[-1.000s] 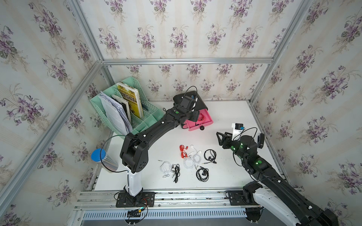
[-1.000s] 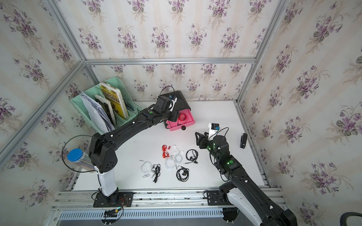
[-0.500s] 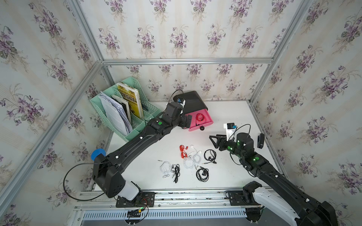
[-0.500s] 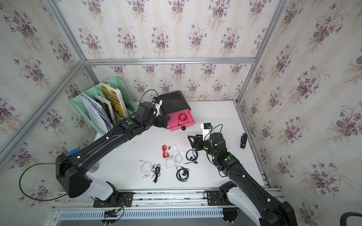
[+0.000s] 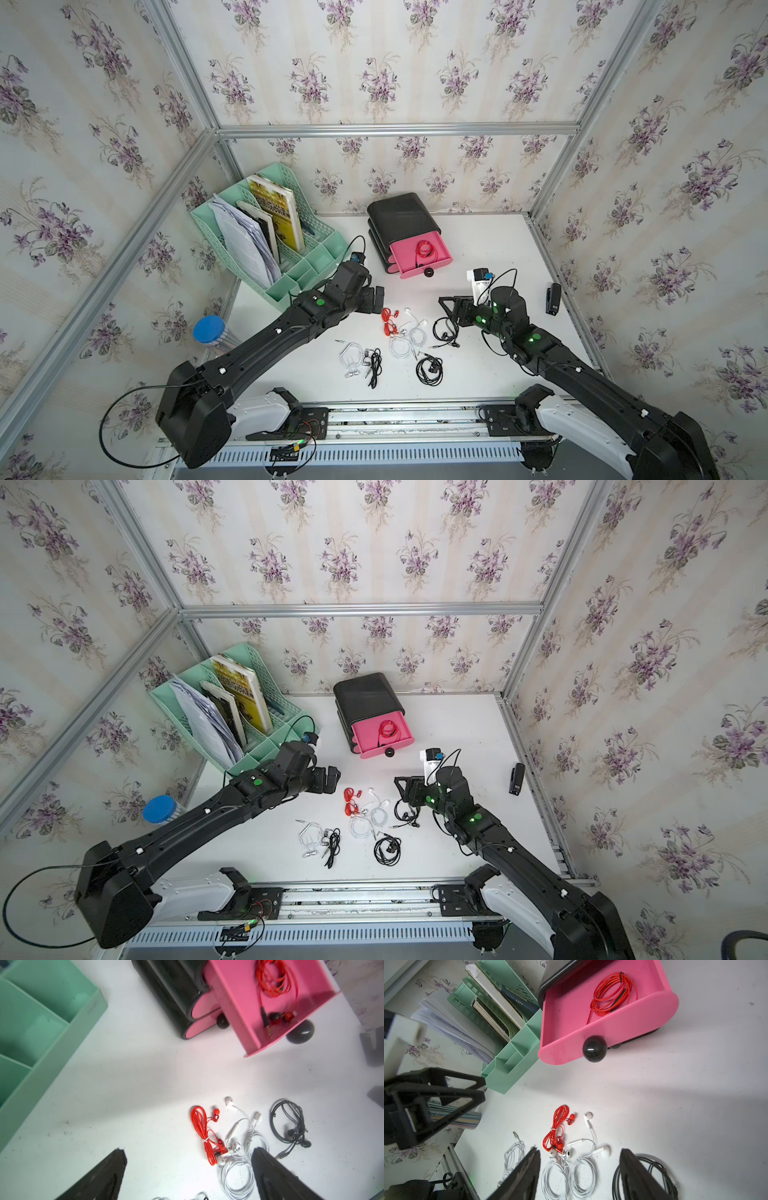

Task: Place the wired earphones into the drawer by color
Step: Pick up the wired earphones from the center of the board.

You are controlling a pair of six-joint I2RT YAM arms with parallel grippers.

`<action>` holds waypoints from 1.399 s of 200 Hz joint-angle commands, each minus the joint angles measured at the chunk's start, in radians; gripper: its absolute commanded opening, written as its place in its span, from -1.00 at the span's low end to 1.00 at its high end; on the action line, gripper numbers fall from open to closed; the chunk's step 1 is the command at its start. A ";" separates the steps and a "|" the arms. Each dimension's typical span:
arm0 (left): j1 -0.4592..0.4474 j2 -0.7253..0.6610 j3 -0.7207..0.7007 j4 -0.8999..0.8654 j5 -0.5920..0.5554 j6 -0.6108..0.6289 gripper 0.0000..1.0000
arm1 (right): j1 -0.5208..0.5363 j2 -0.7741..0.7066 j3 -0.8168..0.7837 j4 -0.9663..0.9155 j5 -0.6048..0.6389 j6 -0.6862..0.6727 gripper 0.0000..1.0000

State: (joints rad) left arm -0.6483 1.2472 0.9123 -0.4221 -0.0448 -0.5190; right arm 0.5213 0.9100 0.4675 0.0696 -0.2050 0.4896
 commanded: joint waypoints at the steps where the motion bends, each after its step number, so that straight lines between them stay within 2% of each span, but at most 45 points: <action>1: -0.006 0.025 -0.042 0.067 0.053 -0.113 0.98 | 0.000 -0.002 0.001 0.033 0.045 0.026 0.30; 56: -0.058 0.196 -0.071 0.153 0.099 -0.210 0.96 | -0.001 -0.039 -0.011 0.026 0.128 0.035 0.30; 107: -0.060 0.273 -0.080 0.215 0.098 -0.268 0.72 | 0.000 -0.065 -0.031 0.026 0.139 0.035 0.30; 140: -0.060 0.305 -0.093 0.250 0.123 -0.285 0.40 | 0.000 -0.064 -0.033 0.028 0.142 0.032 0.30; 201: -0.060 0.352 -0.105 0.303 0.155 -0.298 0.15 | -0.001 -0.060 -0.035 0.032 0.142 0.025 0.30; 228: -0.060 0.372 -0.096 0.313 0.160 -0.297 0.12 | 0.000 -0.061 -0.033 0.030 0.146 0.023 0.30; 233: -0.060 0.377 -0.094 0.314 0.161 -0.298 0.03 | 0.000 -0.061 -0.033 0.029 0.147 0.024 0.30; 280: -0.060 0.415 -0.091 0.339 0.176 -0.298 -0.19 | 0.000 -0.062 -0.033 0.026 0.148 0.023 0.30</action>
State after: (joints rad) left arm -0.7082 1.6512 0.8131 -0.1081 0.1207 -0.8177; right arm 0.5209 0.8497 0.4324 0.0853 -0.0681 0.5201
